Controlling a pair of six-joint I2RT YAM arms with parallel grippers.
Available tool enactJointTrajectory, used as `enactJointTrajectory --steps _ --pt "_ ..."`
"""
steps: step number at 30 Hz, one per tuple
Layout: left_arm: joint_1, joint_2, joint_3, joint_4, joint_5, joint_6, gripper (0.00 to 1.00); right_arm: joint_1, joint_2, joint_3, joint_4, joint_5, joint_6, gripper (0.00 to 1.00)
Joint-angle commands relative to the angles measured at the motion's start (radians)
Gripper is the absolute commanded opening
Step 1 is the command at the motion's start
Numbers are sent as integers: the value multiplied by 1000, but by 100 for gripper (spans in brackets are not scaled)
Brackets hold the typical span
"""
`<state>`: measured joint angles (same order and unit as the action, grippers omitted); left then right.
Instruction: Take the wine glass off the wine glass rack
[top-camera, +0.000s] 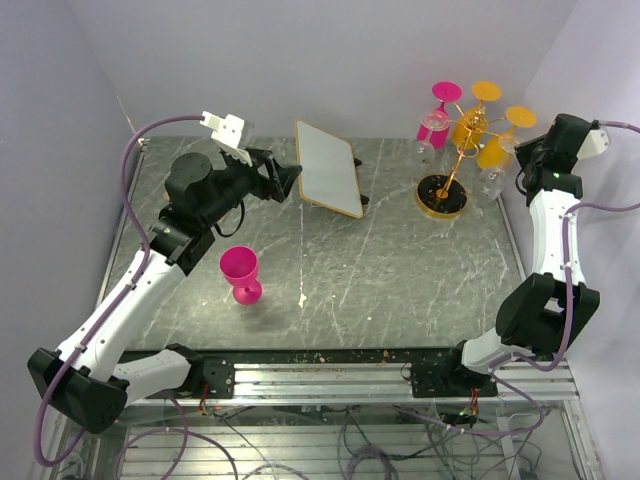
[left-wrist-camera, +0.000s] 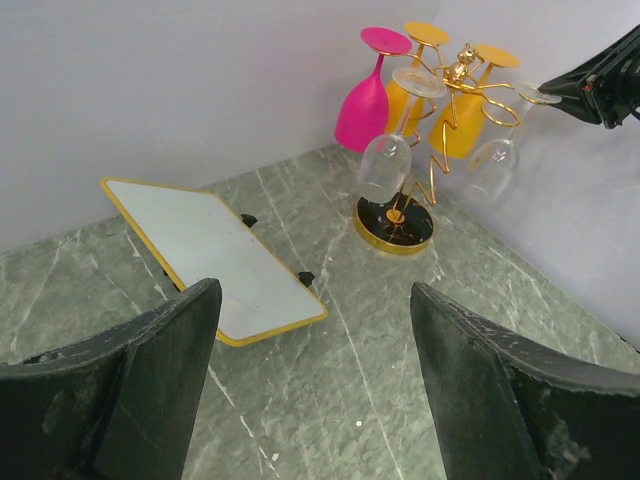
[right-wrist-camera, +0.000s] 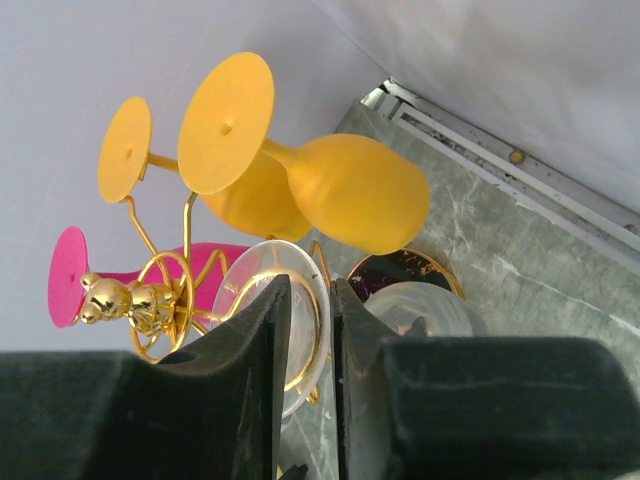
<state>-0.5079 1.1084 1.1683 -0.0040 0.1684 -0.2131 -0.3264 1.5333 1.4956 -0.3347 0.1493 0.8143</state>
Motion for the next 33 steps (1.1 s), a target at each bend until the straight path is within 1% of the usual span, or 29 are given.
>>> enactJointTrajectory --steps 1,13,17,24,29,33 --pt "-4 3 1 47 14 8 86 -10 23 -4 -21 4 -1 16" --pt "-4 6 -1 56 34 -3 85 -10 8 6 -17 -23 39 0" --pt "-4 7 1 50 25 -1 85 -10 5 20 -20 -24 65 0" --pt "-4 13 -2 53 29 -4 85 -10 -49 -25 39 11 170 0" --pt "-3 14 -3 61 46 -10 85 -10 -69 -39 86 17 205 0" --pt "-3 15 1 56 40 -9 85 -10 -56 -24 114 8 203 0"
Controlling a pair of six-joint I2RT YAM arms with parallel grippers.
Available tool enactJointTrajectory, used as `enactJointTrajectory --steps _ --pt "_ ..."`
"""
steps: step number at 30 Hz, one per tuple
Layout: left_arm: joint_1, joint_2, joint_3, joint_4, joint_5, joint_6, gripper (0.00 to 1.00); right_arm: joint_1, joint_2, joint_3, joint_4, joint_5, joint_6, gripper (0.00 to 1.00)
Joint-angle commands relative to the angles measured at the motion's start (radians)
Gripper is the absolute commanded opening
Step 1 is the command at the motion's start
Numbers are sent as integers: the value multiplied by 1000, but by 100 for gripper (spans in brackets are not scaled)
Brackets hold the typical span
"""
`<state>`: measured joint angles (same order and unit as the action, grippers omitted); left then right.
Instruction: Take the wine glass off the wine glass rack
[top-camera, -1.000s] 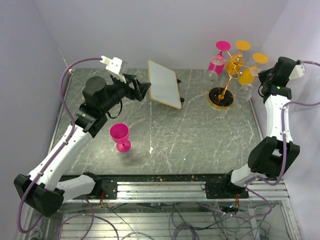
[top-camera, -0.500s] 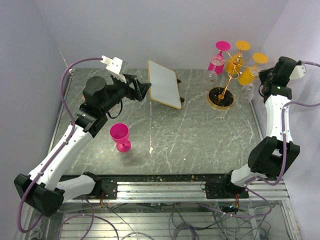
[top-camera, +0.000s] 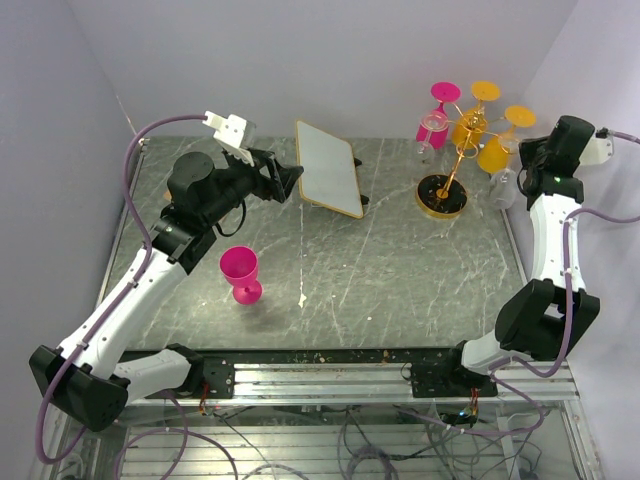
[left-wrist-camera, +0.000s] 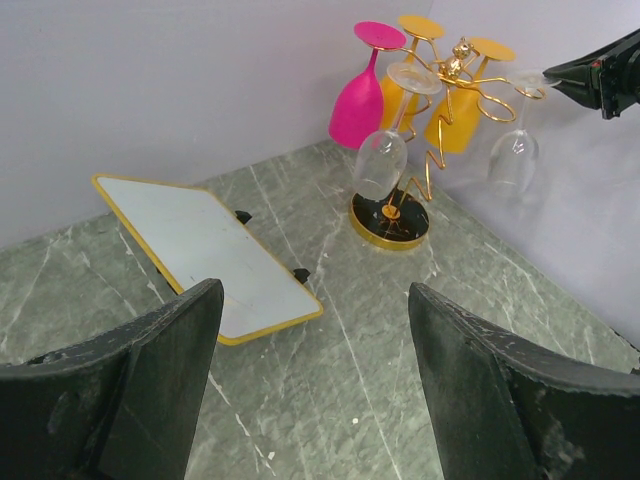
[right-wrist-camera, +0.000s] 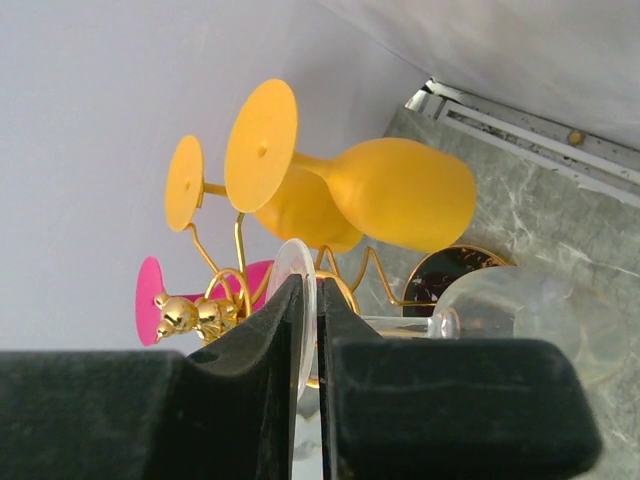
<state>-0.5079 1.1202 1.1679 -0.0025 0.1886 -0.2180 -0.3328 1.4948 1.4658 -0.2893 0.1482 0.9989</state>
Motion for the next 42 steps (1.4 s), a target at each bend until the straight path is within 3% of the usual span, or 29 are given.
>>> enactJointTrajectory --steps 1,28,42 --pt "-2 3 -1 58 26 -6 85 -3 -14 6 83 -3 16 0" --pt "6 32 -1 64 49 -21 85 0 74 74 194 -249 66 0" --pt "17 49 6 65 78 -34 84 1 -30 -35 203 -251 160 0"
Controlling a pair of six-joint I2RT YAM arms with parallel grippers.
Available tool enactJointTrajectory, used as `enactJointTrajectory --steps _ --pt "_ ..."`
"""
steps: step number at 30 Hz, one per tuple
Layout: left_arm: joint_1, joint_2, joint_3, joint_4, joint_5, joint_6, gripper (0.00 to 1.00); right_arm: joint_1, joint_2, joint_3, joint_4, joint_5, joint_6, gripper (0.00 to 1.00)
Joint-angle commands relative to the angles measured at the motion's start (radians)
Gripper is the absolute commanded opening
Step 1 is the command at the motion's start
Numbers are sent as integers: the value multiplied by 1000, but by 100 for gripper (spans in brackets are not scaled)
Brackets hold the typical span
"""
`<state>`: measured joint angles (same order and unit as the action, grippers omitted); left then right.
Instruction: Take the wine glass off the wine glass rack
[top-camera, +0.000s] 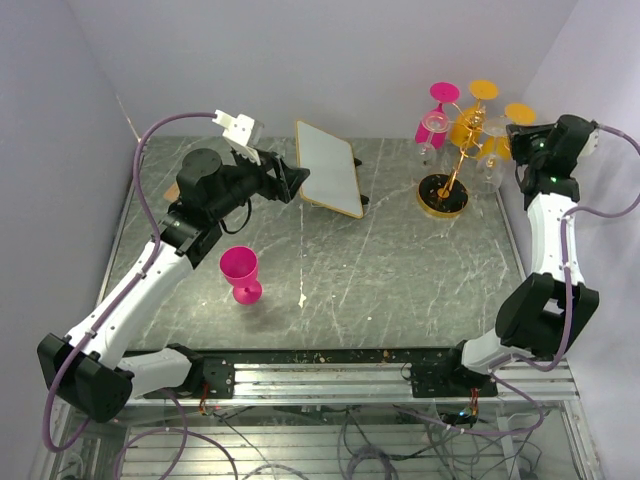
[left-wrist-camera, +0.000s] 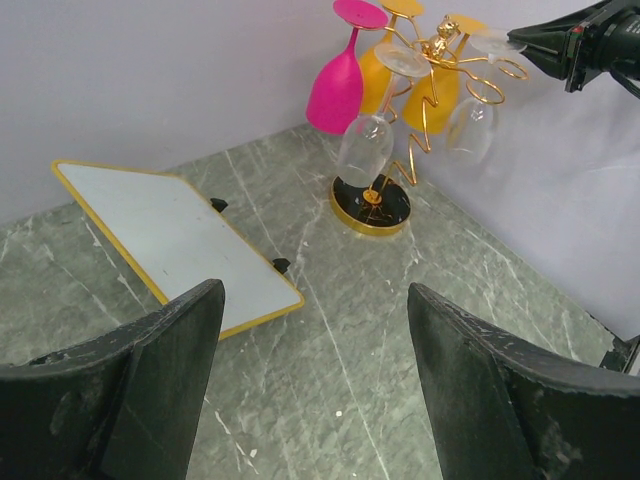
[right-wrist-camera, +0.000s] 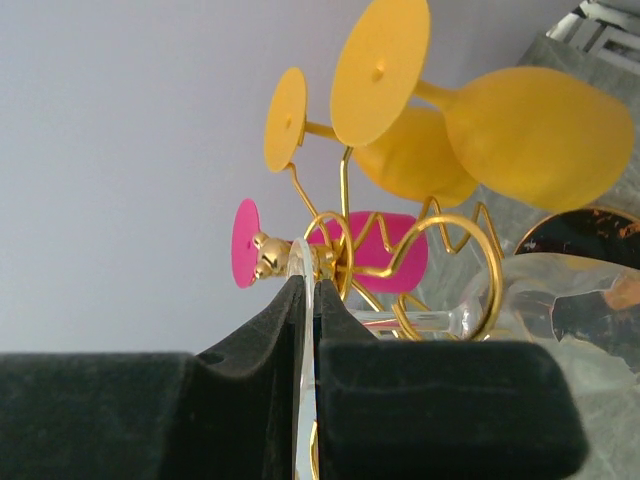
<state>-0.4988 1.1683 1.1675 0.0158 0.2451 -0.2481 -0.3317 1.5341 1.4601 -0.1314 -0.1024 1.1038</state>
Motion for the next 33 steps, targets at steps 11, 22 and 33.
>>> enactJointTrajectory --steps 11,22,33 --pt "20 8 5 60 47 -23 84 -1 -201 -118 -39 62 150 0" --pt "23 13 3 69 69 -28 88 -1 -566 -404 47 87 159 0" --pt "26 46 13 58 91 -37 89 2 -651 -486 107 -318 130 0"
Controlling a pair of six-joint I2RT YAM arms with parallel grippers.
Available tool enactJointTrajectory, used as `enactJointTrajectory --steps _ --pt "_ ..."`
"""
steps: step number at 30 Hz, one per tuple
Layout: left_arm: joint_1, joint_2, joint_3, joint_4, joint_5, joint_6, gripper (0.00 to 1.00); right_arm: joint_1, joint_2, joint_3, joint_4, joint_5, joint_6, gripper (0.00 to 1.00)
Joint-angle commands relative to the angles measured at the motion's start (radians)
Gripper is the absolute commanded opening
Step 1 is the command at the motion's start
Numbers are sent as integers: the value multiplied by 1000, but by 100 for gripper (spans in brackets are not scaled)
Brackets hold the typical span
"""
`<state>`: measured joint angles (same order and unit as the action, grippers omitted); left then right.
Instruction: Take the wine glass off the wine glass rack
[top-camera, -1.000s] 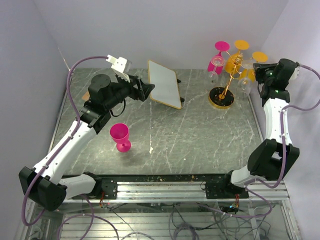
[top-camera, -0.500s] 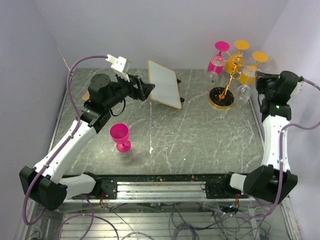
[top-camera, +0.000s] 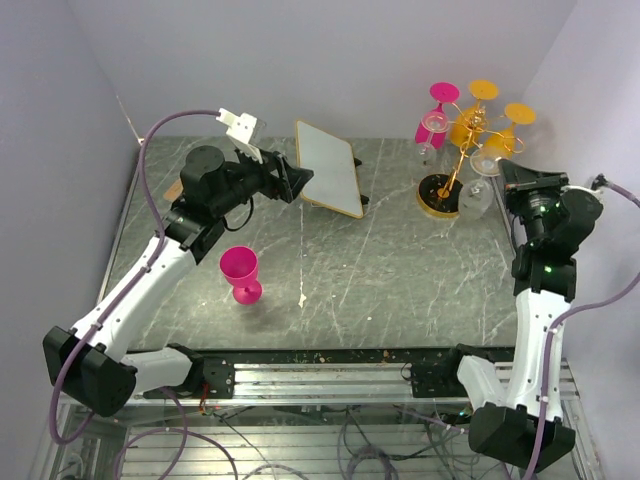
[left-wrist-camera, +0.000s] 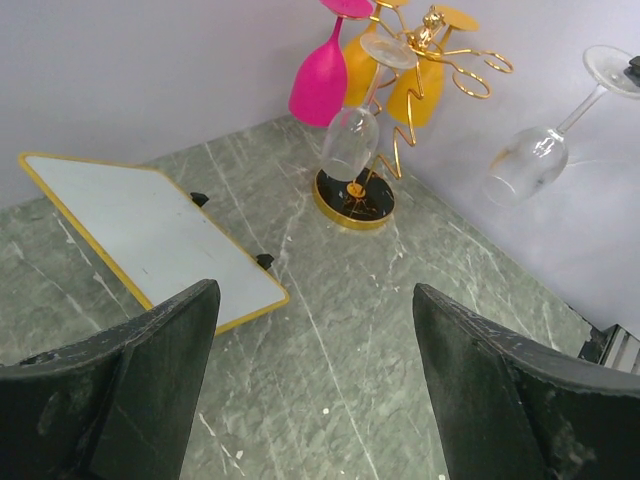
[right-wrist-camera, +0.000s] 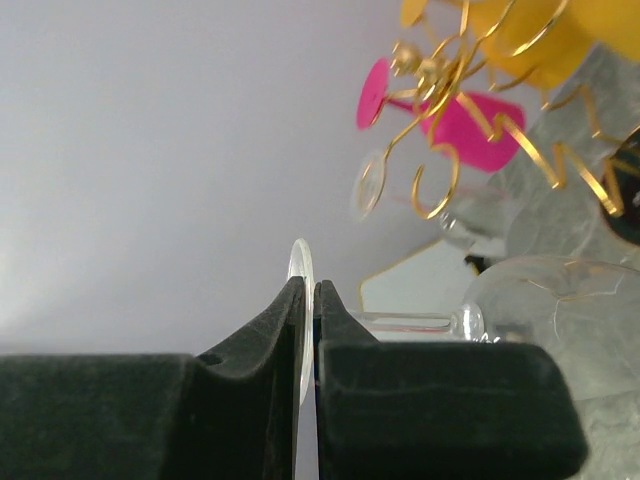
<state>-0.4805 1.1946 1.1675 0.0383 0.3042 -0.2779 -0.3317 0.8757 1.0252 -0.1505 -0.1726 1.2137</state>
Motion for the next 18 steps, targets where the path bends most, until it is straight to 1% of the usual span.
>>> enactJointTrajectory --steps 1,3,6,10,13,15,18 --pt "7 23 16 34 39 -11 88 6 20 -61 160 -313 24 0" --pt "7 27 15 38 49 -21 88 28 50 -70 225 -418 43 0" --pt "6 31 4 53 55 -40 88 103 83 -81 286 -493 88 0" --pt "6 27 -4 83 82 -83 87 266 99 -131 406 -458 140 0" --pt "5 10 -28 109 96 -137 85 342 136 -183 555 -471 253 0" --pt "5 -27 -73 134 108 -198 85 368 172 -202 667 -496 331 0" --pt "5 -97 -198 247 127 -345 86 406 205 -216 802 -499 427 0"
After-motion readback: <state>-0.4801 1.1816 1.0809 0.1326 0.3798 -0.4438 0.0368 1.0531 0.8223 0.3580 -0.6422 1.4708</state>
